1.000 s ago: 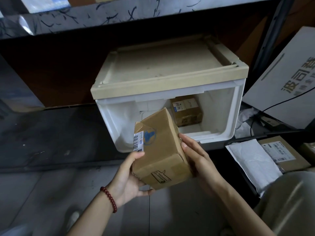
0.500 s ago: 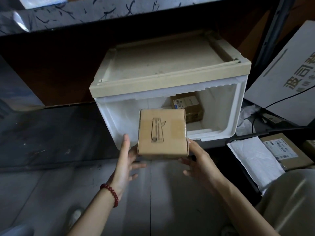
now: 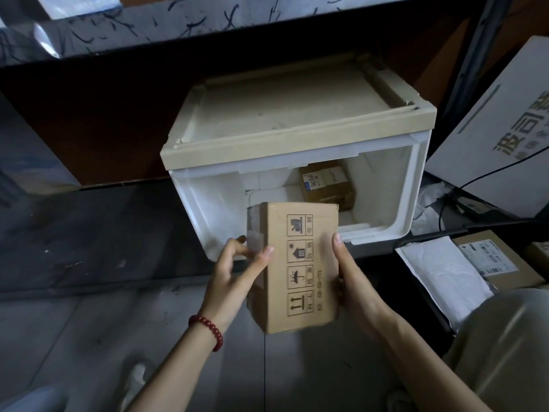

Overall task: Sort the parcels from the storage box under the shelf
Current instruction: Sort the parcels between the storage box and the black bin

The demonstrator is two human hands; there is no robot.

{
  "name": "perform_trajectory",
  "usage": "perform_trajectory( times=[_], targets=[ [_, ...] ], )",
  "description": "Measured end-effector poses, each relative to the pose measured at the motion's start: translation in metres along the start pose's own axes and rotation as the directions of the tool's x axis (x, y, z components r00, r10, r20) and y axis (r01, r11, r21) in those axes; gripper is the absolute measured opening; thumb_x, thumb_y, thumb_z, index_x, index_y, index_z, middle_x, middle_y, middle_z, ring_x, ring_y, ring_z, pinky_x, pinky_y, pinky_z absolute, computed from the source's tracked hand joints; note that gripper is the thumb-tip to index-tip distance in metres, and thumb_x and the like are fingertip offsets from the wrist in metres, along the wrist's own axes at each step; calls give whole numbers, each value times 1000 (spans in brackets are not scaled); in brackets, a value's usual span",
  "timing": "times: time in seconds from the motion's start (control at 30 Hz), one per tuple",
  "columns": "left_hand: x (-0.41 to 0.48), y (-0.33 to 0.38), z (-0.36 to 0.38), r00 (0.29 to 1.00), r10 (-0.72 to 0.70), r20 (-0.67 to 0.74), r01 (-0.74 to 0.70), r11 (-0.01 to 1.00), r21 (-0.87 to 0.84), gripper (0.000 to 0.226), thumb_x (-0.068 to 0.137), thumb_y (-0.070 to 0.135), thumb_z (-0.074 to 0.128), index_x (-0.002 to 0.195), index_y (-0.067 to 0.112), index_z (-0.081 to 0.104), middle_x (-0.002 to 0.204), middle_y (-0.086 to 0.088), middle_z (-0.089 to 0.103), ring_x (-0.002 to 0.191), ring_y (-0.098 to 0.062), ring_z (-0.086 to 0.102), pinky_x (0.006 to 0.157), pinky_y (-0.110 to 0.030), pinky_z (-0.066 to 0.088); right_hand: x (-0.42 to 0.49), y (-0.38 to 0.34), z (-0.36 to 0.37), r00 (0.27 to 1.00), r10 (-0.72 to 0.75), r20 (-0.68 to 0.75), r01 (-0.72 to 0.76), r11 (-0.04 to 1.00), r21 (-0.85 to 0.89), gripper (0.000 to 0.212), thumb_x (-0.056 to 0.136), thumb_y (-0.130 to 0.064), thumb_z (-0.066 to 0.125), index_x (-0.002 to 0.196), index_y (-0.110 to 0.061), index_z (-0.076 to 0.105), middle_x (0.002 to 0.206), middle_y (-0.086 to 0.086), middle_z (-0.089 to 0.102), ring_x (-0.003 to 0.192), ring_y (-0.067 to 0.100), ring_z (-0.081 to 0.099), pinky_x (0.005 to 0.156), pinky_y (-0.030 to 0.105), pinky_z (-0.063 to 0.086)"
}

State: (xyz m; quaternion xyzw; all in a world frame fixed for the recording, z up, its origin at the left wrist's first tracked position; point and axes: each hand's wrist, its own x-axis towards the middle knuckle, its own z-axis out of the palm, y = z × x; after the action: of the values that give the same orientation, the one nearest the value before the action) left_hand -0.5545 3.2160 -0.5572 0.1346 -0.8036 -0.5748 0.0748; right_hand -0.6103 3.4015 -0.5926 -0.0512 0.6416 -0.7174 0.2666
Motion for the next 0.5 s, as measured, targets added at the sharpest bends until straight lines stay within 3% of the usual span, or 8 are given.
perform_trajectory(
  times=[0.07,0.13,0.2,0.27,0.37,0.5],
  targets=[
    [0,4,5,999,23,36,-23,1000,-16,60,59,73,59,85,21,46,92,8,68,83,-3,65,66,-28,53,-2,6,3,999,38,-8,-38,999,31,83,61,-90,48,122,-35,60,115,-7,70,110,16,64,98,46,45],
    [4,8,4,999,28,33,-26,998,-59,62,54,68,69,98,30,49,100,20,64,89,4,62,66,-21,52,-4,9,5,996,58,-71,-54,997,60,81,66,-84,51,125,-29,55,115,-3,70,111,20,63,100,53,43],
    [9,14,3,1000,10,21,-8,994,-105,81,46,66,75,116,37,47,115,24,53,103,3,54,82,-26,49,-5,8,2,991,39,-131,-23,992,123,79,69,-77,50,126,-22,53,112,2,70,108,23,64,99,53,45],
    [10,24,6,997,4,73,7,989,-148,85,46,61,84,119,35,48,117,16,57,101,-1,58,82,-26,52,-7,2,-2,977,6,-211,32,984,177,69,74,-68,50,120,-17,52,102,3,72,97,20,69,91,46,52],
    [6,43,20,978,85,192,-48,981,-189,66,55,54,84,109,31,55,104,8,70,89,1,67,66,-13,52,-14,-16,-13,948,-71,-310,133,974,184,41,85,-57,51,114,-28,49,94,1,71,88,17,70,84,42,55],
    [5,80,41,958,196,207,-128,945,-300,62,60,52,78,114,33,55,104,14,70,95,-2,66,72,-15,53,-33,-55,-38,874,-221,-433,266,963,45,25,91,-55,48,109,-39,45,80,-10,73,78,9,70,72,32,54]
  ],
)
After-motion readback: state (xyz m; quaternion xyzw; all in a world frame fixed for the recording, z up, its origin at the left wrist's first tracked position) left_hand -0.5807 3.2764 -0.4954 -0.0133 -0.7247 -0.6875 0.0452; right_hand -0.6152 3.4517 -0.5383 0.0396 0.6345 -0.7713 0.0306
